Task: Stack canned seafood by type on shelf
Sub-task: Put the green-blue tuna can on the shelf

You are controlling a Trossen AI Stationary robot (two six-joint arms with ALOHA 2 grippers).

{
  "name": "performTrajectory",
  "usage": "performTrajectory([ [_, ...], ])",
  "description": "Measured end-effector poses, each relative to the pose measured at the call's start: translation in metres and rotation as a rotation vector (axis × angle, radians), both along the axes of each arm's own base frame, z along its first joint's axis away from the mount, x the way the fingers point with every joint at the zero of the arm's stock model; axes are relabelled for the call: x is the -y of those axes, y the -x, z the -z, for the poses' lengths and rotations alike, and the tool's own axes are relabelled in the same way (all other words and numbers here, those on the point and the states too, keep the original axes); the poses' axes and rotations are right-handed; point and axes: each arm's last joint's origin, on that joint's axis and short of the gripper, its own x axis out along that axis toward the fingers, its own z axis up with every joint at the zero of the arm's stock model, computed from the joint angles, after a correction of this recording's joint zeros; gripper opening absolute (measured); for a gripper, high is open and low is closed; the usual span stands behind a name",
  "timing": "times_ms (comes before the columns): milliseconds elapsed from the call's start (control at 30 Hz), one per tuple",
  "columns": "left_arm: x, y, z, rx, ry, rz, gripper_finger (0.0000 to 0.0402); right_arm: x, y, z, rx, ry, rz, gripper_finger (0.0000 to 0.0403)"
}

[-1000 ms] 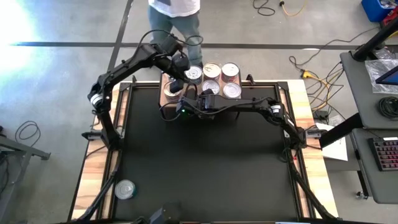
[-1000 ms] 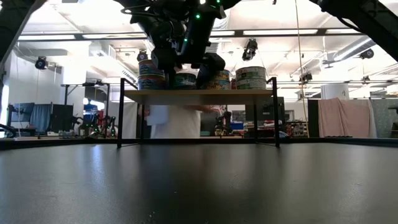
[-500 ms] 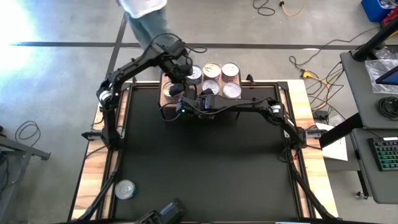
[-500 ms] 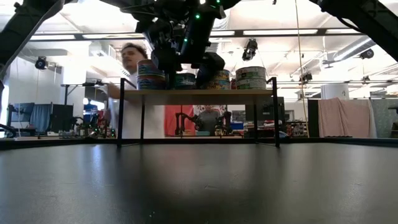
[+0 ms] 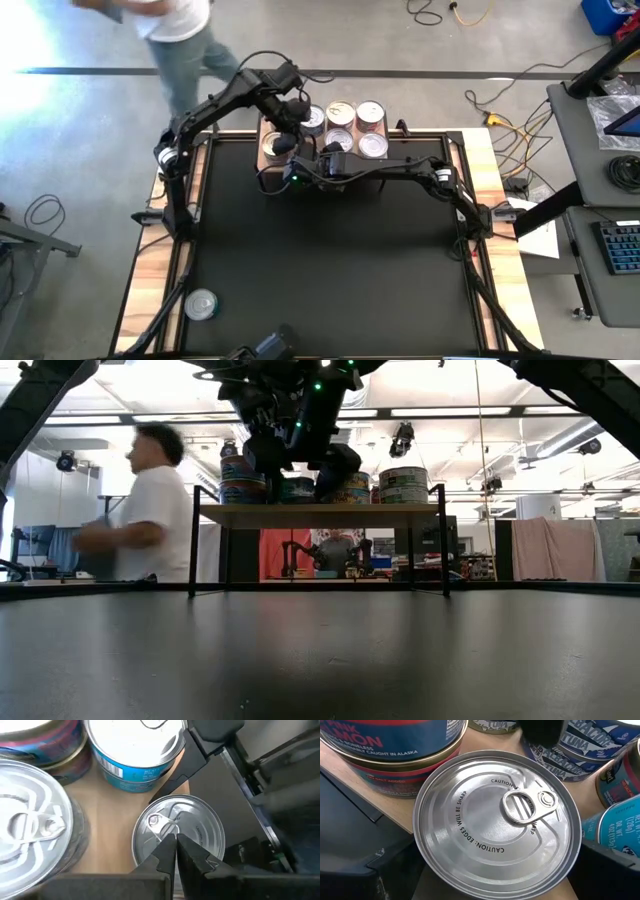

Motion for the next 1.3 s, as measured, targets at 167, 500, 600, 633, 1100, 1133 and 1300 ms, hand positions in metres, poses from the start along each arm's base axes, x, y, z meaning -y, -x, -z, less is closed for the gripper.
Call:
performTrajectory([
  [167, 0.000, 0.004, -0.016, -0.009, -0.026, -0.012, 0.0000, 0.001, 0.000, 0.000, -0.004, -0.002, -0.006, 0.0400],
  [500, -0.021, -0.023, -0.001, -0.021, -0.012, -0.051, 0.0000, 0.001, 0.000, 0.001, -0.005, -0.038, -0.029, 0.0400],
  [600, -0.021, -0.028, 0.006, -0.043, 0.039, -0.036, 0.0000, 0.001, 0.000, 0.001, -0.006, -0.038, -0.030, 0.0400],
  [633, -0.020, -0.027, 0.007, -0.048, 0.055, -0.032, 0.0000, 0.001, 0.000, 0.001, -0.008, -0.037, -0.031, 0.0400],
  [1100, -0.018, -0.027, 0.022, -0.089, 0.121, -0.034, 0.0000, 0.004, 0.001, 0.002, -0.049, -0.025, -0.066, 0.0400],
  [1133, -0.018, -0.027, 0.022, -0.089, 0.121, -0.035, 0.0000, 0.004, 0.001, 0.002, -0.048, -0.025, -0.065, 0.0400],
  [1300, -0.018, -0.027, 0.022, -0.091, 0.115, -0.035, 0.0000, 0.004, 0.001, 0.002, -0.050, -0.013, -0.055, 0.0400],
])
